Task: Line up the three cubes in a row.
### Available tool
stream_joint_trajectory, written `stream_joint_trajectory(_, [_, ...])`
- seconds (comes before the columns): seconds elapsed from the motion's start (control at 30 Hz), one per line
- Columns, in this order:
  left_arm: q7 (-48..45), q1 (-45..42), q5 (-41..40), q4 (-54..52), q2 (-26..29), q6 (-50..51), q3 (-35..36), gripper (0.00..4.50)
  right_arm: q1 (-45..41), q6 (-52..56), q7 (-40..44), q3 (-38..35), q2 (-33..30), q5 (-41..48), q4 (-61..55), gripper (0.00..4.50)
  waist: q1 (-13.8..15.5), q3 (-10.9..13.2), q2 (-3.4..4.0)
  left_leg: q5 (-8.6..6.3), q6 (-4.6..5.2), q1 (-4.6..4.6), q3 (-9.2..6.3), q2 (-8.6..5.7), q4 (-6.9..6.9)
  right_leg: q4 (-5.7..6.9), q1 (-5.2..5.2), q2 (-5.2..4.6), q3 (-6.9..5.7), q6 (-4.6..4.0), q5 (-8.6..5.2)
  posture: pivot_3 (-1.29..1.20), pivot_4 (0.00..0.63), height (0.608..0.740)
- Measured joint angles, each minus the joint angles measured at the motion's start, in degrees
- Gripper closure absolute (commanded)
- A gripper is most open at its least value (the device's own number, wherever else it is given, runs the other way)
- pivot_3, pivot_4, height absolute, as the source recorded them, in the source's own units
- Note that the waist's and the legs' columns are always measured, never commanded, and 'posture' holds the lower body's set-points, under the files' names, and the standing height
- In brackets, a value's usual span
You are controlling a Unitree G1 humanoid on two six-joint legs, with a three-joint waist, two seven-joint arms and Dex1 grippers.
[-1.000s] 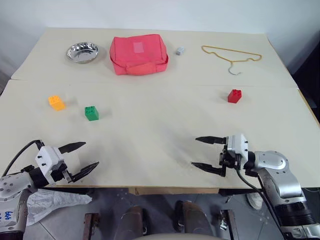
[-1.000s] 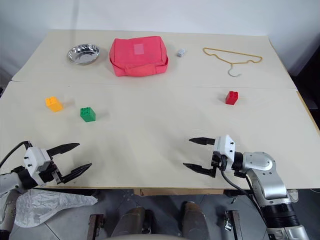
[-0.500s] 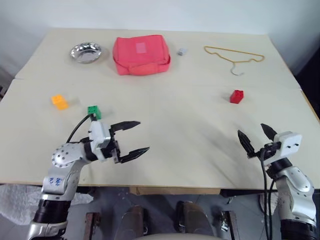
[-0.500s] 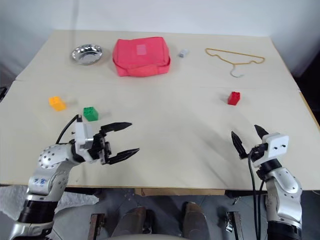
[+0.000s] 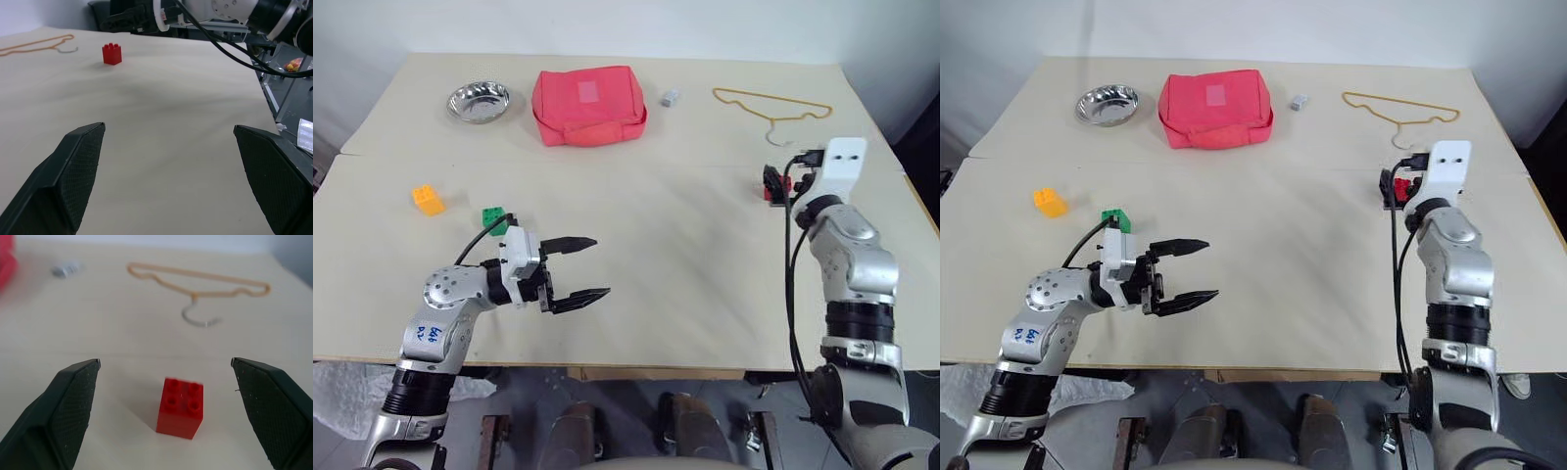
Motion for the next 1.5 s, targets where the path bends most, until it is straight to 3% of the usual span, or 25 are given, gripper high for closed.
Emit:
stream_joint_trajectory(0.27, [0.9, 0.2, 0.8, 0.0, -0.5, -1.5, -0.5, 0.01, -8.1, -7.1, -2.1, 1.5, 0.5, -3.4, 20.2, 0.00, -0.7, 0.0, 0.01, 0.01, 0.01, 0.02, 0.07, 0.05, -0.05, 0.01, -0.05, 0.04, -0.27, 0.01, 0.00, 0.00, 0.150, 0.740])
stream_joint_trajectory(0.57, [6.2, 0.2, 1.9, 2.1, -2.8, -5.3, 2.7, 0.00, -9.7, -12.7, 1.0, 1.5, 1.7, -3.2, 27.4, 2.97, -0.7, 0.0, 0.02, 0.02, 0.03, 0.00, 0.06, 0.05, -0.03, 0.01, -0.04, 0.02, -0.27, 0.02, 0.01, 0.00, 0.150, 0.740])
stream_joint_trajectory(0.7, [6.5, 0.4, 1.8, 2.2, -2.8, -5.3, 2.8, 0.00, -10.5, -13.2, 3.0, 1.5, 1.7, -3.0, 27.7, 3.02, -0.7, 0.0, 0.02, 0.02, 0.03, 0.00, 0.05, 0.06, -0.03, 0.01, -0.04, 0.03, -0.27, 0.02, 0.01, 0.00, 0.150, 0.740])
stream_joint_trajectory(0.77, [6.7, 1.1, 1.6, 2.2, -2.8, -5.3, 3.6, 0.00, -10.1, -13.7, 8.2, 2.1, 1.3, -2.1, 26.6, 3.02, -0.7, 0.0, 0.03, 0.02, 0.03, 0.00, 0.05, 0.06, -0.04, 0.01, -0.04, 0.03, -0.27, 0.02, 0.01, 0.00, 0.150, 0.740])
stream_joint_trajectory(0.87, [6.7, 2.2, 1.3, 2.2, -2.3, -5.2, 5.3, 0.00, -7.4, -15.4, 22.0, 5.7, -1.1, -0.6, 21.0, 3.02, -0.7, 0.0, 0.03, 0.02, 0.03, 0.00, 0.03, 0.07, -0.04, -0.01, -0.04, 0.03, -0.26, 0.02, 0.01, 0.00, 0.150, 0.740])
stream_joint_trajectory(0.97, [5.4, 3.9, 0.5, 2.2, -0.9, -5.3, 7.1, 0.00, -0.6, -18.7, 46.2, 12.0, -5.2, 4.2, 8.8, 3.02, -0.5, 0.0, 0.03, 0.01, 0.03, 0.00, -0.01, 0.08, -0.06, -0.07, -0.02, 0.03, -0.26, 0.02, 0.01, 0.00, 0.150, 0.740])
stream_joint_trajectory(1.07, [3.0, 6.2, 0.2, 2.1, 0.9, -5.6, 7.6, 0.00, 3.0, -18.5, 63.1, 18.5, -9.1, 6.8, 1.7, 3.02, -0.5, 0.0, 0.03, 0.01, 0.04, 0.04, 0.01, 0.07, 0.00, -0.06, 0.03, 0.01, -0.33, 0.03, 0.02, 0.00, 0.150, 0.740])
stream_joint_trajectory(1.13, [1.7, 8.6, 0.2, 2.2, 2.2, -5.8, 7.8, 0.00, 3.3, -21.0, 69.9, 23.1, -11.2, 4.4, 2.0, 3.02, -0.5, 0.0, 0.02, 0.00, 0.05, 0.09, 0.01, 0.07, 0.01, -0.07, 0.07, 0.00, -0.34, 0.03, 0.02, 0.00, 0.150, 0.740])
stream_joint_trajectory(1.5, [1.3, 11.1, 0.3, 1.7, 2.8, -6.4, 8.2, 0.00, -4.0, -35.7, 74.2, 26.6, -6.2, -2.2, 18.4, 3.02, -0.5, 0.0, 0.02, 0.00, 0.03, 0.07, -0.04, 0.07, 0.03, -0.06, 0.07, -0.05, -0.46, 0.03, 0.02, 0.00, 0.150, 0.740])
